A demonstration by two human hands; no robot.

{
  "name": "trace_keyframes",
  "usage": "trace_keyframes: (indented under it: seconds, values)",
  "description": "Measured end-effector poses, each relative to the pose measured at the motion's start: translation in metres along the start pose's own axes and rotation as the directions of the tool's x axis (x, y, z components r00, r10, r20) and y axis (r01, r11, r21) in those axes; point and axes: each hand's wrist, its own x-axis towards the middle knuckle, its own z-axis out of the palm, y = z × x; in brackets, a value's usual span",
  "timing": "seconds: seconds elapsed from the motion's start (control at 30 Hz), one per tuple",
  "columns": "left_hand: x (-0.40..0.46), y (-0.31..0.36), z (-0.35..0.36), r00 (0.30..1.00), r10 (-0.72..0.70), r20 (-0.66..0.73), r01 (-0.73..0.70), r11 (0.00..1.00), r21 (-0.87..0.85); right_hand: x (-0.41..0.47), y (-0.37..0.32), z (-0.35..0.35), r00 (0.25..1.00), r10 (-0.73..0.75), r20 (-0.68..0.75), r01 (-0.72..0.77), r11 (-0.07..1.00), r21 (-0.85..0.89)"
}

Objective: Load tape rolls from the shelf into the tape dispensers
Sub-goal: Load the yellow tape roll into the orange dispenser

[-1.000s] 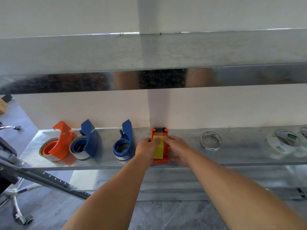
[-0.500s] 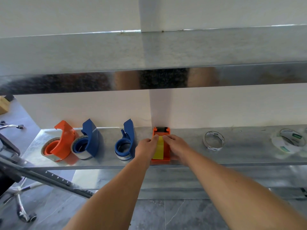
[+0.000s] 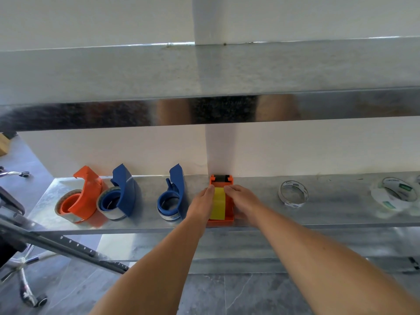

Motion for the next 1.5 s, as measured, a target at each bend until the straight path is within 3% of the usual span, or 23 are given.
trace_keyframes:
  seconds: [0.37, 0.53, 0.83, 1.1, 1.5]
  values:
    - [0.009, -0.004, -0.008, 0.997, 0.058, 0.060, -0.056, 0.998, -0.037, -0.017, -0.006, 0.002, 0.996, -0.062, -0.068, 0.062, 0.998, -0.005]
    - [-0.013, 0.013, -0.013, 0.974, 0.225, 0.001, -0.224, 0.970, 0.091, -0.035, -0.017, -0.002, 0.981, -0.142, -0.134, 0.126, 0.985, -0.121]
    - [-0.031, 0.016, -0.020, 0.912, 0.400, -0.096, -0.358, 0.887, 0.292, -0.065, -0.019, -0.008, 0.952, -0.238, -0.195, 0.168, 0.933, -0.318]
    - [-0.064, 0.012, -0.034, 0.846, 0.504, -0.173, -0.393, 0.810, 0.435, -0.096, -0.029, -0.011, 0.909, -0.392, -0.141, 0.292, 0.840, -0.457]
    - [-0.131, -0.021, -0.074, 0.794, 0.497, -0.352, -0.328, 0.836, 0.440, -0.137, -0.028, 0.029, 0.871, -0.489, 0.034, 0.447, 0.763, -0.468]
